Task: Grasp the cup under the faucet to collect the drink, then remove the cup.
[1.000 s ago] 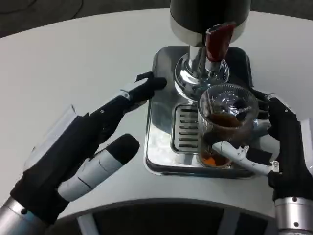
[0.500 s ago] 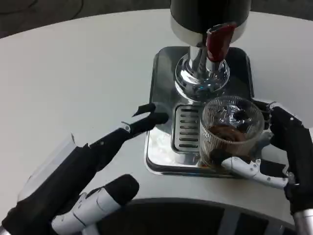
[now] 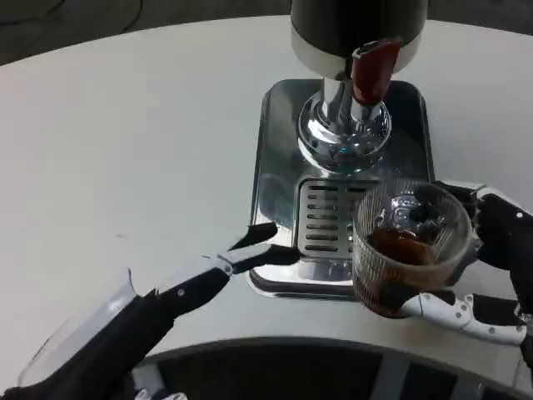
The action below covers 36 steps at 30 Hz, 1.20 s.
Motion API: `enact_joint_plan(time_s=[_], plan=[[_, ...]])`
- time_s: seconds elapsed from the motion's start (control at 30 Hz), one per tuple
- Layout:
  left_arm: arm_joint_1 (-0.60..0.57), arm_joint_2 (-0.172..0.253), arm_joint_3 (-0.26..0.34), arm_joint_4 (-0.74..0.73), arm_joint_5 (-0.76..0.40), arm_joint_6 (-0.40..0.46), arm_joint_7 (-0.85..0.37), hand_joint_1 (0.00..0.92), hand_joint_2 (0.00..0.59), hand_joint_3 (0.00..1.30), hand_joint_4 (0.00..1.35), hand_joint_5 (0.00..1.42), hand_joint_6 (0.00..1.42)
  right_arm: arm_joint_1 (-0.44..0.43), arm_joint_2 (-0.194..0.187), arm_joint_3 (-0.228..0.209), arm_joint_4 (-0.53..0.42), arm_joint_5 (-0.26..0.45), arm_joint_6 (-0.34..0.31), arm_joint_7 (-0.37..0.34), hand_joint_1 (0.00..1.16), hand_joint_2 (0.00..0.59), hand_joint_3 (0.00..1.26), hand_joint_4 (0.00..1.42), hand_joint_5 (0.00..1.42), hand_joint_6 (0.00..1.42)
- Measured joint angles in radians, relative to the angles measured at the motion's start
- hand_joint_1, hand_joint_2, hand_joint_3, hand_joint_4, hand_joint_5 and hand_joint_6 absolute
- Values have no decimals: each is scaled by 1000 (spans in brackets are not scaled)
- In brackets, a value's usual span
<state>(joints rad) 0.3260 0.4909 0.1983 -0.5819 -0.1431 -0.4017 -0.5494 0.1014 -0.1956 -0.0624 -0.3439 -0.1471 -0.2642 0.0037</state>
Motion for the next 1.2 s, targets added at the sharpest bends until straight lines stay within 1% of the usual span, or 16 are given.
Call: enact_joint_plan(time_s=[0.07, 0.2, 0.27, 0.37, 0.43, 0.57, 0.63, 0.8, 0.9, 0.97, 1.03, 1.1, 1.2], plan=[[13, 7, 14, 1, 4, -24, -5, 39, 93, 216, 45, 112, 71, 27, -5, -9, -32, 18, 0, 18, 981, 122, 803, 838, 1025, 971], [21, 20, 30, 2, 24, -62, -9, 39, 93, 216, 43, 112, 72, 71, -6, -14, -85, 33, 2, 42, 980, 122, 803, 838, 1029, 971], [32, 34, 42, 7, 38, -95, -13, 39, 93, 213, 40, 112, 72, 106, -6, -16, -123, 49, 6, 57, 980, 122, 803, 838, 1030, 971], [43, 46, 62, 12, 59, -140, -15, 39, 93, 199, 25, 109, 63, 141, -6, -16, -151, 60, 11, 69, 980, 122, 803, 838, 1030, 971], [53, 55, 70, 19, 87, -183, -18, 39, 93, 198, 22, 94, 60, 161, -4, -15, -167, 61, 15, 73, 980, 122, 803, 838, 1030, 971], [71, 80, 114, 40, 154, -326, -20, 37, 93, 193, 11, 86, 47, 191, 5, -11, -195, 63, 16, 76, 980, 122, 803, 838, 1030, 971], [78, 89, 131, 55, 158, -378, -19, 26, 94, 186, 3, 66, 34, 208, 7, -6, -221, 66, 16, 85, 980, 122, 803, 838, 1030, 971], [82, 102, 156, 89, 177, -434, -19, 24, 94, 146, 0, 29, 1, 239, 7, -6, -257, 74, 19, 100, 976, 121, 803, 838, 1030, 971], [89, 127, 176, 107, 187, -475, -19, 24, 94, 100, 0, 18, 0, 266, 4, -8, -286, 95, 27, 116, 974, 121, 803, 838, 1030, 971], [94, 144, 179, 118, 189, -497, -19, 24, 94, 51, 0, 1, 0, 283, -1, -12, -306, 107, 29, 126, 972, 121, 803, 838, 1030, 971], [96, 162, 182, 126, 189, -514, -19, 24, 94, 41, 0, 0, 0, 296, -7, -16, -328, 115, 34, 136, 971, 120, 803, 838, 1030, 971], [97, 173, 184, 129, 189, -527, -19, 24, 95, 5, 0, 0, 0, 303, -9, -20, -337, 121, 36, 146, 970, 120, 803, 838, 1030, 971], [101, 188, 187, 130, 191, -543, -19, 24, 95, 0, 0, 0, 0, 319, -11, -33, -353, 139, 49, 158, 969, 120, 803, 838, 1030, 971]])
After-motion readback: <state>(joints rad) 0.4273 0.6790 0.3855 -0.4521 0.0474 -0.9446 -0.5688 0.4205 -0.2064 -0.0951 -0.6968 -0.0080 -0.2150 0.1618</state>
